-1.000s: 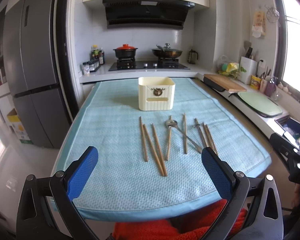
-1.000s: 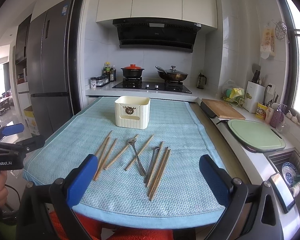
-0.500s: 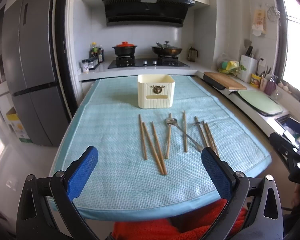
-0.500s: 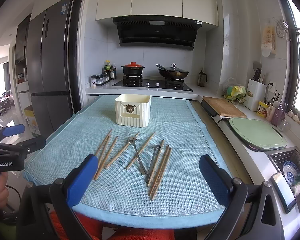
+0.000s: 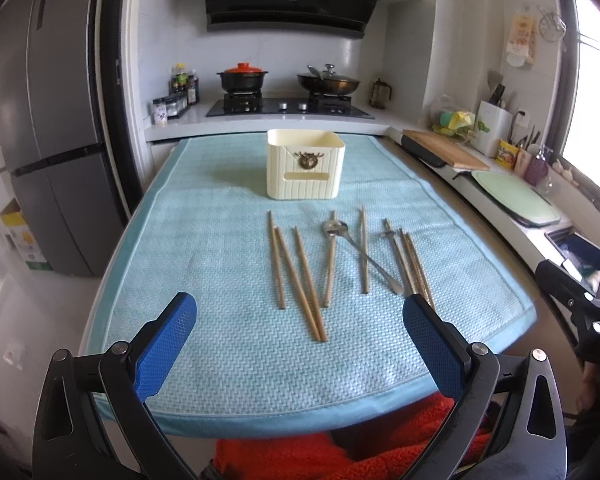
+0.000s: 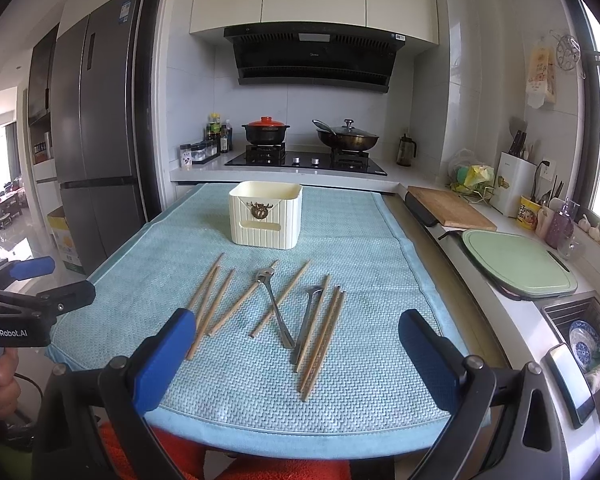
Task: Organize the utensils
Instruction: 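Lower the left tool onto a wooden chopstick and close it while the right tool grasps another chopstick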
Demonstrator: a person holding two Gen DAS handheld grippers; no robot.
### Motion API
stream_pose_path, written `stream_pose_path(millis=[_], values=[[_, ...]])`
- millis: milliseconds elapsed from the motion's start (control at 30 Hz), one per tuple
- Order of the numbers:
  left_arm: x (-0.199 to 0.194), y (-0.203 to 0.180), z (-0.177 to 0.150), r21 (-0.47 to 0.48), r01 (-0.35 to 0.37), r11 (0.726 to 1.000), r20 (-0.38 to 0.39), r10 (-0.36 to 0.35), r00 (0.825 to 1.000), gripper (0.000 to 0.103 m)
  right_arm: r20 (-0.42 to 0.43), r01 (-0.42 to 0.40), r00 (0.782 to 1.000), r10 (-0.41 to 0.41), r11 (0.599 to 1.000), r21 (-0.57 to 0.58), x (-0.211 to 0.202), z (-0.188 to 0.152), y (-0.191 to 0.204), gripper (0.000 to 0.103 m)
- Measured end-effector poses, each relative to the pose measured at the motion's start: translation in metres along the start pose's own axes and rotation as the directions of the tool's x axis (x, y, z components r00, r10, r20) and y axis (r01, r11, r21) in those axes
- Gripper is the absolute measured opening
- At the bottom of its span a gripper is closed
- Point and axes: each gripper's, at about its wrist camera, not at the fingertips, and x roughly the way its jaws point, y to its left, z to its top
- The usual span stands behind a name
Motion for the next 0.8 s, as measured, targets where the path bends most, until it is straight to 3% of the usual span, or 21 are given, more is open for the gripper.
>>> stream_pose_path(millis=[100,567,800], values=[[0.005,0.004,0.001,-0.026,0.017,1.0,-0.01,-0.017,1.0,0.103,-0.021,-0.001,1.0,0.001,1.0,0.004,0.009,0.001,-0.001,0.103],[0.051,0.042,0.006,-0.119,-0.045,0.992,-0.11,0.032,0.993,0.103,-0.148,-0.019,0.989,0.029,0.997,0.069,0.066,0.0,-0.018,0.103],[0.092,0.058,0.018,-0.105,-0.089,0.991,-0.14,0.074,0.987,0.103,-0.212,-0.017,0.976,0.042,0.993,0.119,0.1,0.003,-0.038,0.103]])
